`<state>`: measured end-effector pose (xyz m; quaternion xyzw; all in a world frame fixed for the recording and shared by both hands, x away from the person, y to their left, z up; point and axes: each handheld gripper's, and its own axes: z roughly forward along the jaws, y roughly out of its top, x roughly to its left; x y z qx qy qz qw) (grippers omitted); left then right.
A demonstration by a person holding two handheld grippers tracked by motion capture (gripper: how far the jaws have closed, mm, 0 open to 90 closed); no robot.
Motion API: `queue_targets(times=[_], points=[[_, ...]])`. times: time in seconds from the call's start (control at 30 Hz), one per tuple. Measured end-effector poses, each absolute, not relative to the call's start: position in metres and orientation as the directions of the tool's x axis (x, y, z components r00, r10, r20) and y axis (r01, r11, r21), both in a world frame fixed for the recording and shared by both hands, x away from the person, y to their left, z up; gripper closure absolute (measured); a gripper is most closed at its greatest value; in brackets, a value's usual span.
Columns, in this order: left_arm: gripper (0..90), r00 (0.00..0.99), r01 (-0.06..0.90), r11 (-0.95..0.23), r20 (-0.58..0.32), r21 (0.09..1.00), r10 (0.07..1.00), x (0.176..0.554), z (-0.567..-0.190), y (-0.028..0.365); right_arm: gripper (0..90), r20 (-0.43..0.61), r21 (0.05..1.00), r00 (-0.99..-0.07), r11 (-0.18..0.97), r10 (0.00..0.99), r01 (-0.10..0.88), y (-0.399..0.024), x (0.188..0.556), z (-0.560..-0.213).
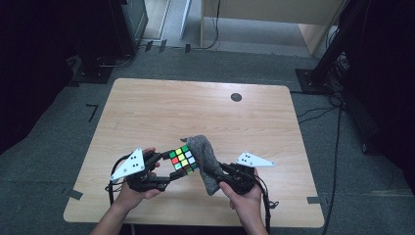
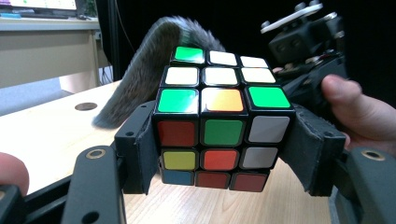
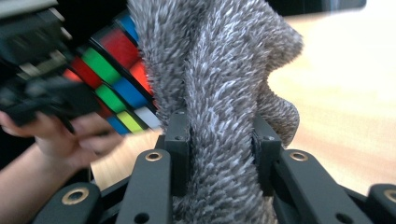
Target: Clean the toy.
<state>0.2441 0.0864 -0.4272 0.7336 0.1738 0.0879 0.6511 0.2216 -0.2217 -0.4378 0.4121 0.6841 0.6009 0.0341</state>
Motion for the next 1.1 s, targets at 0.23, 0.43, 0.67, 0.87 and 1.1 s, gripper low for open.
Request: queue_targets(times=[0.23,0.43,0.67,0.87,1.1], points=[[34.5,0.923,0.149,-0.085,-0.108,0.985,0.37,0.245,-0.427,0.087,66.9,0.397,0.9,-0.721,-0.088,0.568,0.427,-0.218,0.211,-0.427],[34.5,0.922,0.153,-0.057,-0.122,0.987,0.367,0.246,-0.426,0.091,66.5,0.385,0.88,-0.685,-0.021,0.618,0.475,-0.215,0.219,-0.441],[34.5,0.91,0.162,-0.022,-0.14,0.987,0.391,0.249,-0.426,0.094,66.5,0.446,0.841,-0.677,-0.015,0.585,0.541,-0.202,0.222,-0.459],[34.4,0.903,0.172,-0.032,-0.145,0.985,0.405,0.249,-0.43,0.09,66.2,0.467,0.829,-0.73,0.039,0.499,0.558,-0.176,0.214,-0.469],[34.4,0.897,0.162,-0.057,-0.123,0.985,0.424,0.249,-0.431,0.088,67.9,0.396,0.859,-0.73,0.057,0.557,0.509,-0.181,0.212,-0.46]])
